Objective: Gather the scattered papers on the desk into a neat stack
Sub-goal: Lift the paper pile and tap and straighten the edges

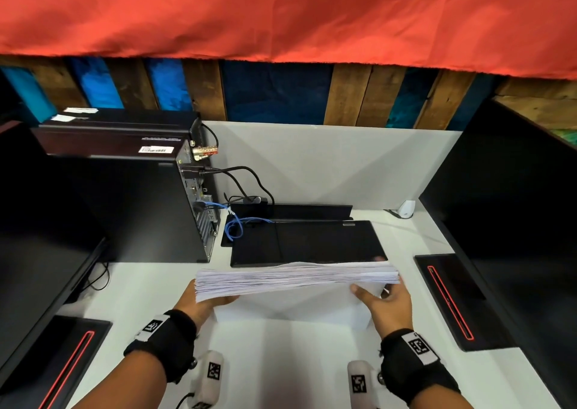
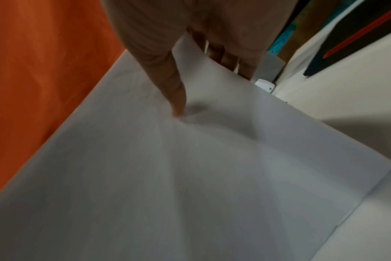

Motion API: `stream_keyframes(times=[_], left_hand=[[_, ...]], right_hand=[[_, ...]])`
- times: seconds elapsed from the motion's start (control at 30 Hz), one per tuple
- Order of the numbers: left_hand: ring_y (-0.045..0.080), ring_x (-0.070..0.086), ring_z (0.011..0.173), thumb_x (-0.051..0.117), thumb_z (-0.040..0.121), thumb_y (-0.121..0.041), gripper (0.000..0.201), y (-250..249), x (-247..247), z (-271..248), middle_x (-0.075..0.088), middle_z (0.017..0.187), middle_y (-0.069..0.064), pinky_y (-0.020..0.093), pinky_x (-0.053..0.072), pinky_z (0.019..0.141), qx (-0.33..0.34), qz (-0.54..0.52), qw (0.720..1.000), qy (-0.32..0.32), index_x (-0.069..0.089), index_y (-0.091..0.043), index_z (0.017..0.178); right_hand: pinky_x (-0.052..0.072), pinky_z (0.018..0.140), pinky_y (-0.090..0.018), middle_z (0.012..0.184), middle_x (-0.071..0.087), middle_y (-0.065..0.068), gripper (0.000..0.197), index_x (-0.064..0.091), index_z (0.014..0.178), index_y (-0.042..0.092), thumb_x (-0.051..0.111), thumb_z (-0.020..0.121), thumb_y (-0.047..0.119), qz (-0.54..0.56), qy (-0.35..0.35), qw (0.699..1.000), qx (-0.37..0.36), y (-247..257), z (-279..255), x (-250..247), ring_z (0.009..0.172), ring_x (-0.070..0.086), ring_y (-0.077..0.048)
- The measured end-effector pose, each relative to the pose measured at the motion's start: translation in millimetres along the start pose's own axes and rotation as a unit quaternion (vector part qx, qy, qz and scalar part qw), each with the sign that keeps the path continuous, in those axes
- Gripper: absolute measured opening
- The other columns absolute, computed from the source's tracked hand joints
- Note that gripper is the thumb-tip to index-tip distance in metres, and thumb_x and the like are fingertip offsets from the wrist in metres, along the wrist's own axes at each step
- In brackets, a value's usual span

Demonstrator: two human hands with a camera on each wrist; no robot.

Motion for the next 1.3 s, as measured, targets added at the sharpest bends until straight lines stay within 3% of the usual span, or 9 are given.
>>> stream_keyframes(times=[0.13,0.2,0.33,0.43,0.6,0.7,0.9,1.1,1.3], left_hand=[[0.031,0.067,0.098,0.077,0.068,0.008,0.032,0,-2,-1,0.075,0.094,0.011,0.031,0.055,0.083,-0.002,-0.005,1.000,-0.001,0.070,-0.003,0.097],[0.029,0.068,0.093,0.079,0.064,0.007,0.034,-6,-3,-5,0.075,0.090,0.009,0.026,0.057,0.073,-0.001,-0.047,0.999,-0.023,0.071,-0.005,0.094],[0.025,0.069,0.087,0.075,0.073,0.001,0.030,-31,-7,-10,0.074,0.096,0.008,0.038,0.053,0.083,0.040,-0.116,0.986,-0.110,0.069,-0.013,0.100],[0.017,0.071,0.085,0.071,0.078,0.000,0.029,-47,-1,-17,0.074,0.097,0.001,0.033,0.059,0.079,0.084,-0.108,0.984,-0.118,0.068,-0.014,0.104],[0.008,0.071,0.076,0.074,0.072,0.007,0.034,-36,-1,-26,0.075,0.088,-0.006,0.022,0.059,0.071,0.082,-0.102,0.985,-0.110,0.070,-0.016,0.096],[0.019,0.072,0.086,0.081,0.064,0.004,0.039,-16,-4,-29,0.076,0.094,0.005,0.032,0.058,0.077,0.042,-0.067,0.993,-0.090,0.071,-0.011,0.099],[0.015,0.073,0.077,0.075,0.066,0.010,0.035,-24,-4,-22,0.077,0.085,0.002,0.022,0.059,0.066,0.037,-0.102,0.990,-0.094,0.071,-0.008,0.096],[0.009,0.071,0.075,0.077,0.066,0.009,0.040,-31,-4,-14,0.073,0.098,0.011,0.013,0.054,0.062,0.058,-0.092,0.990,-0.093,0.067,0.000,0.103],[0.026,0.068,0.099,0.082,0.067,-0.009,0.049,-26,-2,-10,0.072,0.106,0.009,0.042,0.053,0.090,0.061,-0.123,0.984,-0.113,0.063,-0.012,0.112]], right_hand=[[0.050,0.055,-0.006,0.085,0.072,0.000,0.032,0.070,0.085,0.014,0.083,0.062,-0.005,-0.017,0.083,0.995,0.051,-2,10,5,0.083,0.068,-0.019],[0.048,0.055,-0.006,0.080,0.069,0.003,0.029,0.068,0.080,0.015,0.082,0.064,-0.005,-0.040,0.063,0.997,0.019,13,11,6,0.078,0.066,-0.017],[0.047,0.063,-0.008,0.069,0.071,0.013,0.028,0.068,0.081,0.022,0.079,0.070,-0.001,-0.002,0.002,0.996,-0.085,52,-7,16,0.067,0.065,0.005],[0.046,0.071,-0.002,0.085,0.071,0.023,0.029,0.067,0.091,0.031,0.074,0.078,0.006,0.018,-0.001,0.990,-0.141,66,-28,26,0.080,0.066,0.008],[0.055,0.069,-0.015,0.089,0.073,0.008,0.032,0.067,0.097,0.026,0.081,0.071,0.012,0.036,-0.012,0.999,-0.037,22,-28,20,0.082,0.070,-0.005],[0.056,0.066,-0.030,0.088,0.074,-0.006,0.032,0.070,0.090,0.013,0.086,0.063,0.006,0.001,0.014,0.998,0.060,-12,-20,16,0.080,0.070,-0.022],[0.052,0.054,-0.011,0.067,0.074,0.007,0.026,0.071,0.076,0.017,0.080,0.066,-0.005,0.043,0.029,0.998,0.027,6,-8,15,0.063,0.070,-0.009],[0.054,0.087,-0.033,0.102,0.070,0.000,0.051,0.061,0.113,0.024,0.083,0.068,0.014,0.010,0.004,1.000,-0.019,8,-4,8,0.090,0.064,-0.021],[0.048,0.098,-0.037,0.116,0.060,0.002,0.055,0.039,0.117,0.053,0.061,0.090,0.010,0.019,-0.006,0.997,-0.075,21,-16,19,0.108,0.061,-0.019]])
Point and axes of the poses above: each hand's wrist, its own z-axis towards the middle knuckle, its own x-axis out of the palm, y = z × x, the point moved 8 cm from there along z, towards the middle knuckle
